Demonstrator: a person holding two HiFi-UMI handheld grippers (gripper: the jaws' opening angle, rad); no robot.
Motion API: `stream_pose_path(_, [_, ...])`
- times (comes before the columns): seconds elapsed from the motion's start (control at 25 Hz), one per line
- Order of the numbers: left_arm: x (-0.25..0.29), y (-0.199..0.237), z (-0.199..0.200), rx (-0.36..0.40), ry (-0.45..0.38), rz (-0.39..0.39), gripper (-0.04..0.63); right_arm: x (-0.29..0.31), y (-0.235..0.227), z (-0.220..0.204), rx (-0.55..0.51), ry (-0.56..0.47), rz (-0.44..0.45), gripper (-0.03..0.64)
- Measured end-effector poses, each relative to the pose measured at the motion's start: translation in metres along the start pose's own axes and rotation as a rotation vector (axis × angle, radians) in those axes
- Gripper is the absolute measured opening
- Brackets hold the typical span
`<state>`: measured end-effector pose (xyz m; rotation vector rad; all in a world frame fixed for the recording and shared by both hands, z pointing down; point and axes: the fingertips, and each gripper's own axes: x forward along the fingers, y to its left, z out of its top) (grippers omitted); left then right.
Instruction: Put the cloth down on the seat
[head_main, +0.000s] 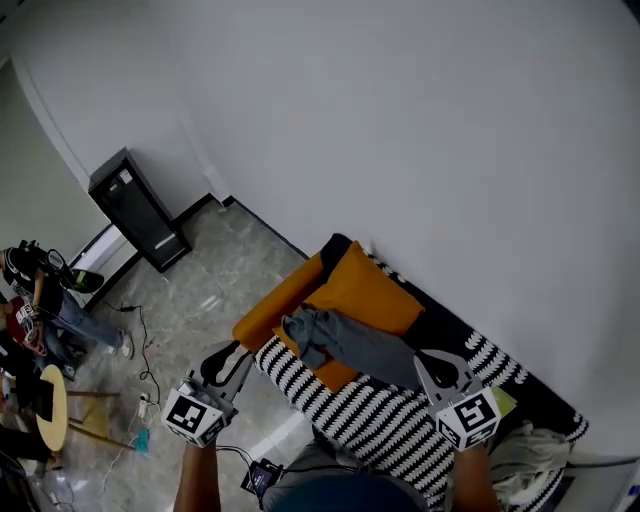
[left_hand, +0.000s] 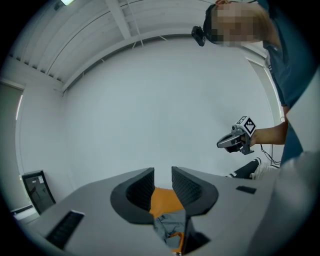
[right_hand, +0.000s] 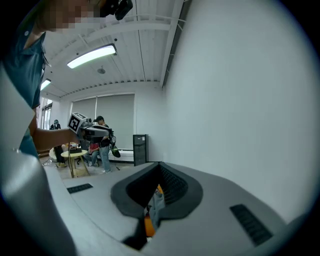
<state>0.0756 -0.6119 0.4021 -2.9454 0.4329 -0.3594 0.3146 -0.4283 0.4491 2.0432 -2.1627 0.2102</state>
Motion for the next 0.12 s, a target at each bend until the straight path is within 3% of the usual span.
stream_pose_path(0.12, [-0.025,-0.015,0.002,-0.015,0.017,0.035,0.11,-0.017,0.02,-0.012,0.004,0.031,0.046,0.014])
